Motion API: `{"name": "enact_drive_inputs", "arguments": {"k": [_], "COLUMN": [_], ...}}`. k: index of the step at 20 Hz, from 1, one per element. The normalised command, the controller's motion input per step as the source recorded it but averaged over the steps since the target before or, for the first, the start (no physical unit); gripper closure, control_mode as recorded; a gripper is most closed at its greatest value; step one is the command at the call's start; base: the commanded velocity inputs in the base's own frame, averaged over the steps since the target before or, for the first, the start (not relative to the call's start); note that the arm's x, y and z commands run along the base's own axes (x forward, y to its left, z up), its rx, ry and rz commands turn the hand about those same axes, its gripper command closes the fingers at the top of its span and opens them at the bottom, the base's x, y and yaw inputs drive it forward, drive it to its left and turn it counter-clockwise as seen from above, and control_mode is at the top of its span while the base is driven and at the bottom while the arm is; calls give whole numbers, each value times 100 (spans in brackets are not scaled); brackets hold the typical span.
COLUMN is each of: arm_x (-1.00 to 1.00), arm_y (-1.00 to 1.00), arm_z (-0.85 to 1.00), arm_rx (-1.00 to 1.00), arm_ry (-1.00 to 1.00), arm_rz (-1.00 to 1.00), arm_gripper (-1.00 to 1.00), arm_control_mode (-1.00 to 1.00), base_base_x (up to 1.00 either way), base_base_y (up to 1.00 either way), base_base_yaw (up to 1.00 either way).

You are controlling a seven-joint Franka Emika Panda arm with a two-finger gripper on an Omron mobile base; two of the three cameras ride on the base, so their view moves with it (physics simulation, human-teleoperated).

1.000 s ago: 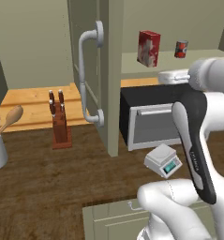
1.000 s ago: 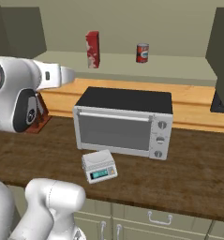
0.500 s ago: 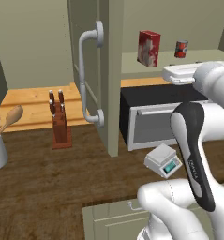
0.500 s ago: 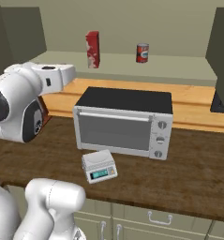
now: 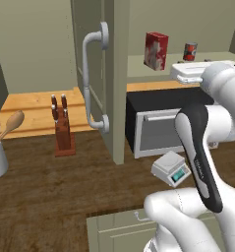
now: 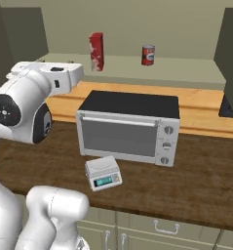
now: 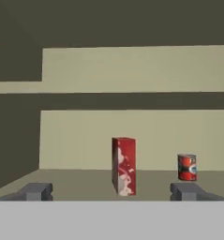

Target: Pick the cereal and place it on the digital scale for weighing, and close the cabinet.

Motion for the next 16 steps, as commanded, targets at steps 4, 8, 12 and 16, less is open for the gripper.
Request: {"name": "enact_drive_inputs", "arguments": {"k": [4,8,12,16], "arm_x": [20,21,27,53], "arm_y": [-24,-14,0,0], "arm_z": [10,1,0,0], "arm_rx": [0,0,0,0], "arm_ry": [3,6,9,3], "arm_rz": [4,10,11,4], "arm_gripper": [-100,-100,-100,-100], "arm_control_mode": [-100,-100,-100,-100], "base_base_x": [0,0,0,0], "base_base_y": [0,0,0,0], "base_base_yaw": [0,0,0,0]}}
